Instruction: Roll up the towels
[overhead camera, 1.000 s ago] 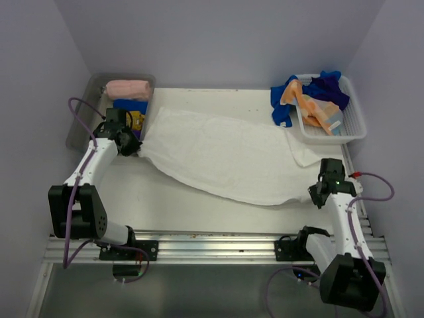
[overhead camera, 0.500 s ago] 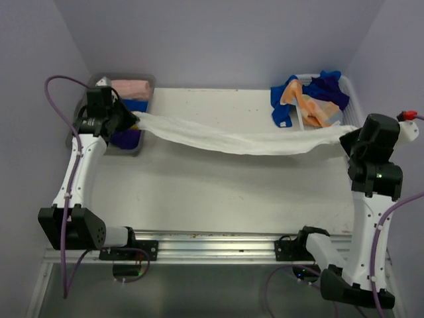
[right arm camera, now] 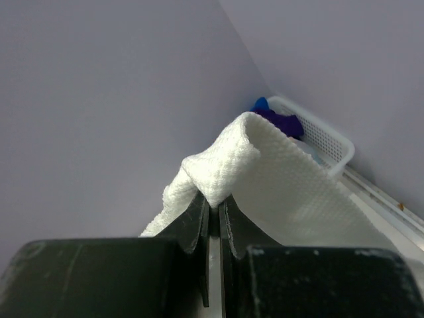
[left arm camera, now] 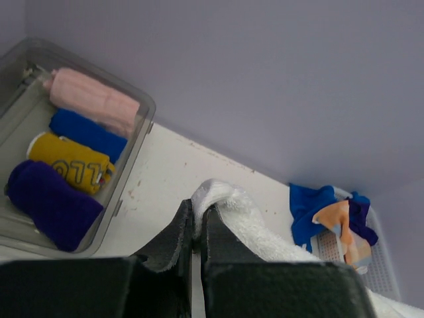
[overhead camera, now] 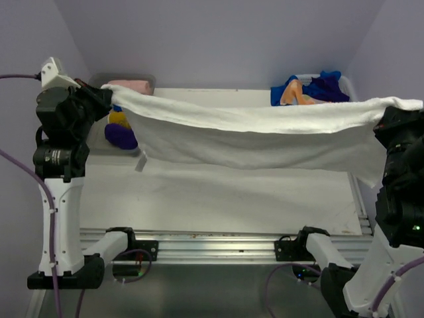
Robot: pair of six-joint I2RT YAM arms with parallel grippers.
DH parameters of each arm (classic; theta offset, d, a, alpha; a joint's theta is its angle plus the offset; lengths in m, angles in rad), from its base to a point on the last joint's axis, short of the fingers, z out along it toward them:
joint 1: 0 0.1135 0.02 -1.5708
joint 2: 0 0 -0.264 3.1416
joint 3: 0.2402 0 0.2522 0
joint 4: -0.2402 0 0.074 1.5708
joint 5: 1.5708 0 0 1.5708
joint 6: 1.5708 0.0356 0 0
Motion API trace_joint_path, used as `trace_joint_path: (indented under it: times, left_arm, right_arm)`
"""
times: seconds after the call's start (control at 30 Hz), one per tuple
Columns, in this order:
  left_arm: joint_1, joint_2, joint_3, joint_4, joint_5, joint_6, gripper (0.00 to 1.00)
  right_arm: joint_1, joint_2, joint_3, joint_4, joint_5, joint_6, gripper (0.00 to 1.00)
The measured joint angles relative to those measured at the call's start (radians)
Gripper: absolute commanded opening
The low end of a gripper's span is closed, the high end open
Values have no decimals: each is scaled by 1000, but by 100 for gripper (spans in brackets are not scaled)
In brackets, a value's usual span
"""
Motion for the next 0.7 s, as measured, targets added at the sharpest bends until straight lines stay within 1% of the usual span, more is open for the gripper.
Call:
trace_joint_path:
  times: [0.1, 0.2, 0.37, 0.47, 0.57, 0.63, 0.7]
  left_arm:
    - [0, -47, 81, 0, -45, 10, 0]
    - [0, -112, 158, -6, -105, 29, 0]
    - [0, -230, 274, -32, -213, 69, 0]
    - [0, -269, 328, -53, -260, 83, 0]
    - [0, -294, 332, -68, -290, 97, 0]
    - [0, -293, 307, -90, -312, 106, 0]
    - [0, -280, 259, -121, -320, 113, 0]
  right_arm:
    - [9, -1, 89, -2, -15, -9, 0]
    - [39, -18, 143, -8, -12, -19, 0]
    - [124, -87, 163, -51, 48, -41, 0]
    - [159, -128, 167, -63, 96, -57, 0]
    - [177, -187, 114, -64, 140, -68, 0]
    - [180, -231, 31, -68, 151, -68, 0]
    - [180, -243, -45, -77, 152, -68, 0]
